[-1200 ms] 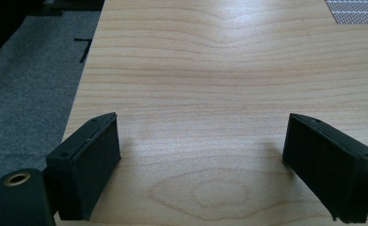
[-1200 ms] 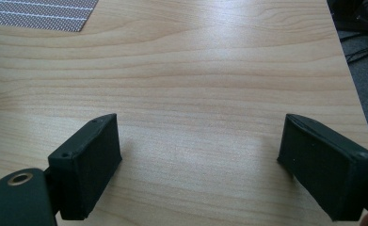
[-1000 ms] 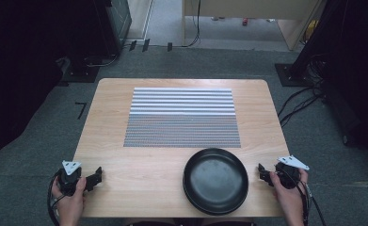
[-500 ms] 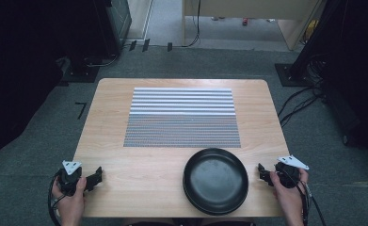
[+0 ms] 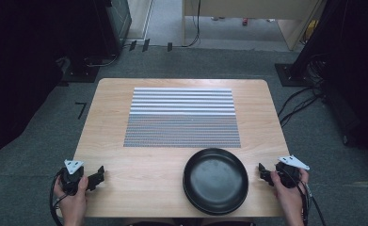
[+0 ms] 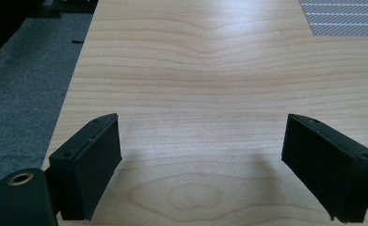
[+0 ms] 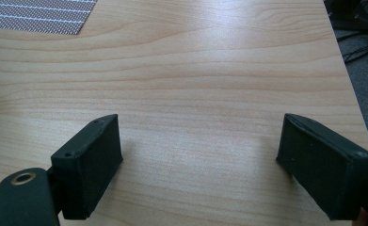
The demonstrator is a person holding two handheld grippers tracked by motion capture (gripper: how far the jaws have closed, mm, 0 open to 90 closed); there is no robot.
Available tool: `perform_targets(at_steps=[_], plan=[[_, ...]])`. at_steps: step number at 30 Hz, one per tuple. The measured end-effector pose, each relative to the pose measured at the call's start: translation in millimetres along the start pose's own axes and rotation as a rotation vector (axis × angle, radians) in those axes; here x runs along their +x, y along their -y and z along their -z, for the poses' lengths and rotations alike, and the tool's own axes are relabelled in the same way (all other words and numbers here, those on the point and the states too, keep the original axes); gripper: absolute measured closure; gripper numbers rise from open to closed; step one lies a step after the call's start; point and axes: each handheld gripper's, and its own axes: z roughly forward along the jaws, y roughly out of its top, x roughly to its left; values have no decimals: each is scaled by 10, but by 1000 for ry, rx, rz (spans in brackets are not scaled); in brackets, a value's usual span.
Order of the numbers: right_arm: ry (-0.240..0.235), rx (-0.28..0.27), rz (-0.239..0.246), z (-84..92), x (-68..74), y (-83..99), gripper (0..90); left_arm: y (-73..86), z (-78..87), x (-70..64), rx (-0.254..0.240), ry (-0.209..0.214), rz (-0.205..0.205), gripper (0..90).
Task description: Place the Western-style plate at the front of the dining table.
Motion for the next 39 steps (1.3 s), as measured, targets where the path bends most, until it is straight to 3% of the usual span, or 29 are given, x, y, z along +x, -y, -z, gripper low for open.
perform_targets(at_steps=[10, 17, 24, 28, 39], plan=[[0, -6, -4, 28, 21, 1, 138, -35, 60, -99, -21, 23, 1, 121], [-1, -27, 10, 86, 83, -23, 138, -62, 110, -228, -31, 63, 3, 121], [-12, -43, 21, 147, 137, -42, 138, -74, 137, -350, -34, 82, -18, 121], [-21, -55, 23, 186, 171, -56, 138, -79, 157, -457, -38, 81, -52, 121], [-43, -77, 24, 260, 242, -81, 138, -90, 205, -683, -45, 149, -70, 121]])
